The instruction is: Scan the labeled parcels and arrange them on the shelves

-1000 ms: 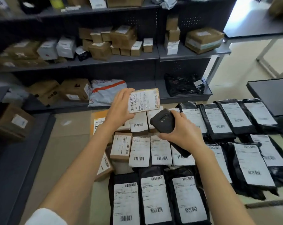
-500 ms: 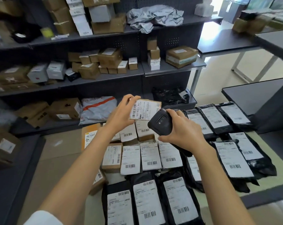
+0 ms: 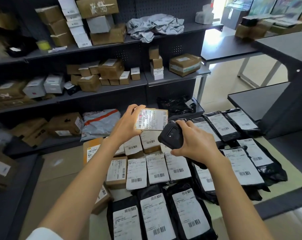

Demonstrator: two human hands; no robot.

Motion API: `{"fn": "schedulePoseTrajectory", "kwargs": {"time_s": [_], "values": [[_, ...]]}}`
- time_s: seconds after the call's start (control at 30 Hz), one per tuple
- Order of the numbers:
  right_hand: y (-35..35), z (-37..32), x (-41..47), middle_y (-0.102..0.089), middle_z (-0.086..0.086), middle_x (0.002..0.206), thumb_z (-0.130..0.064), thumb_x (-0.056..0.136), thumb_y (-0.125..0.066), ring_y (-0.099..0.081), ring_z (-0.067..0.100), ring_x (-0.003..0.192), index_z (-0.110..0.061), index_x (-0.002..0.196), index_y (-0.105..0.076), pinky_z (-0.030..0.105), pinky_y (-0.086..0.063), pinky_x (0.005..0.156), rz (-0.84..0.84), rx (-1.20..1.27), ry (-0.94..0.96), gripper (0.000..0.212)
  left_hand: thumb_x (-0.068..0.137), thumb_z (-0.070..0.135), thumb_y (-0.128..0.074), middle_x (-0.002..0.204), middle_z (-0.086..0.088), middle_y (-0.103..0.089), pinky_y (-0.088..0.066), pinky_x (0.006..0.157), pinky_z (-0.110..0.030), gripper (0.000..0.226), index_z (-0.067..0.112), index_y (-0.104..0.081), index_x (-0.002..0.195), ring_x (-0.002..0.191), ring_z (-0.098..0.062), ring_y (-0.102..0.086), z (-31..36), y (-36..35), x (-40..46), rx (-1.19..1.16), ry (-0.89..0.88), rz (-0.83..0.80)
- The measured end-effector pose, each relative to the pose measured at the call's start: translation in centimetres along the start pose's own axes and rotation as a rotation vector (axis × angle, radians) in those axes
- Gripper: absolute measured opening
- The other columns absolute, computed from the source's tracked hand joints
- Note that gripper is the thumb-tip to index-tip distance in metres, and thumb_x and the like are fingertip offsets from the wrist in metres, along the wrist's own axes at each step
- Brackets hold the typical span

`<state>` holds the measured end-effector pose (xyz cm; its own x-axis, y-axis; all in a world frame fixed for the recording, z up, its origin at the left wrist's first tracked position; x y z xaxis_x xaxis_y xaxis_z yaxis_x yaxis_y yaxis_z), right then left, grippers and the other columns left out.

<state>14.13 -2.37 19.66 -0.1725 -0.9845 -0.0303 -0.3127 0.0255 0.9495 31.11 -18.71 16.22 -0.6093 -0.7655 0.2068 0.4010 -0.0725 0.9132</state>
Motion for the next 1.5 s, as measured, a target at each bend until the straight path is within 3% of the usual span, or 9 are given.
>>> {"fn": "schedulePoseTrajectory", "kwargs": {"time_s": [0.13, 0.3, 0.7, 0.83, 1.07, 1.3, 1.5], "values": [[0.1, 0.6, -0.2, -0.047, -0.008, 0.115, -0.055, 0.069, -0.079, -0.055, 0.019, 0.091, -0.032, 0.142, -0.033, 0.032, -0.037, 0.067, 0.001, 0.001, -0.014, 0.090, 0.071, 0.018, -0.083, 0.142, 0.006, -0.026, -0.058, 0.069, -0.037, 0.096, 0.032, -0.024, 0.146, 0.110, -0.014, -0.050, 0.4, -0.9, 0.7, 0.020, -0.041, -0.017], [0.1, 2.8, -1.1, -0.048, -0.008, 0.122, -0.054, 0.069, -0.079, -0.060, 0.020, 0.104, -0.030, 0.144, -0.032, 0.033, -0.038, 0.071, -0.012, -0.017, -0.065, 0.092, 0.070, 0.019, -0.084, 0.141, 0.008, -0.026, -0.058, 0.070, -0.040, 0.097, 0.033, -0.024, 0.145, 0.108, -0.015, -0.049, 1.4, -2.1, 1.9, 0.012, -0.057, -0.037], [0.8, 7.4, -2.9, -0.050, -0.007, 0.124, -0.055, 0.068, -0.079, -0.062, 0.022, 0.106, -0.032, 0.145, -0.032, 0.033, -0.038, 0.071, 0.013, -0.044, -0.162, 0.094, 0.069, 0.020, -0.086, 0.141, 0.012, -0.029, -0.058, 0.072, -0.043, 0.096, 0.034, -0.027, 0.143, 0.109, -0.014, -0.052, 6.6, -5.5, 4.3, -0.039, -0.167, -0.095], [0.5, 7.8, -3.1, -0.050, -0.006, 0.121, -0.055, 0.068, -0.079, -0.062, 0.022, 0.103, -0.032, 0.145, -0.033, 0.033, -0.038, 0.070, 0.001, -0.048, -0.170, 0.093, 0.068, 0.023, -0.085, 0.142, 0.017, -0.035, -0.054, 0.080, -0.046, 0.095, 0.039, -0.026, 0.141, 0.114, -0.012, -0.052, 6.6, -5.7, 4.1, -0.122, -0.125, -0.107], [0.0, 6.7, -2.7, -0.049, -0.005, 0.123, -0.054, 0.067, -0.080, -0.061, 0.023, 0.105, -0.030, 0.144, -0.033, 0.034, -0.040, 0.070, -0.001, -0.059, -0.145, 0.093, 0.073, 0.020, -0.082, 0.130, 0.014, -0.050, -0.057, 0.077, -0.046, 0.089, 0.041, -0.026, 0.139, 0.107, -0.011, -0.058, 5.9, -5.4, 3.0, -0.106, -0.114, -0.097], [-0.4, 6.3, -2.6, -0.049, -0.006, 0.124, -0.054, 0.067, -0.081, -0.059, 0.022, 0.109, -0.032, 0.144, -0.033, 0.034, -0.042, 0.074, 0.002, 0.016, -0.144, 0.093, 0.072, 0.018, -0.083, 0.130, 0.017, -0.048, -0.058, 0.075, -0.045, 0.089, 0.042, -0.027, 0.137, 0.106, -0.009, -0.057, 4.4, -4.5, 2.4, -0.112, -0.095, -0.085], [-0.8, 8.9, -4.0, -0.048, -0.005, 0.124, -0.057, 0.068, -0.078, -0.060, 0.024, 0.107, -0.030, 0.142, -0.035, 0.034, -0.039, 0.074, 0.012, 0.066, -0.219, 0.090, 0.071, 0.020, -0.082, 0.134, 0.017, -0.045, -0.056, 0.077, -0.046, 0.089, 0.038, -0.028, 0.138, 0.105, -0.011, -0.057, 6.9, -5.9, 3.4, -0.088, -0.116, -0.114]]}}
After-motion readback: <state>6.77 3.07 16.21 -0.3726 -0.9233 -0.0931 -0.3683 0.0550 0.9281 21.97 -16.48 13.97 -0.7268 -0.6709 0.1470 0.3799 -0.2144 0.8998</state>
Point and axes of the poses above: each hand's wrist, its own x-axis towards the middle knuckle, its own y-axis out of the back of the hand, z = x × y, the point moved 7 cm from there along x, towards the middle knuckle
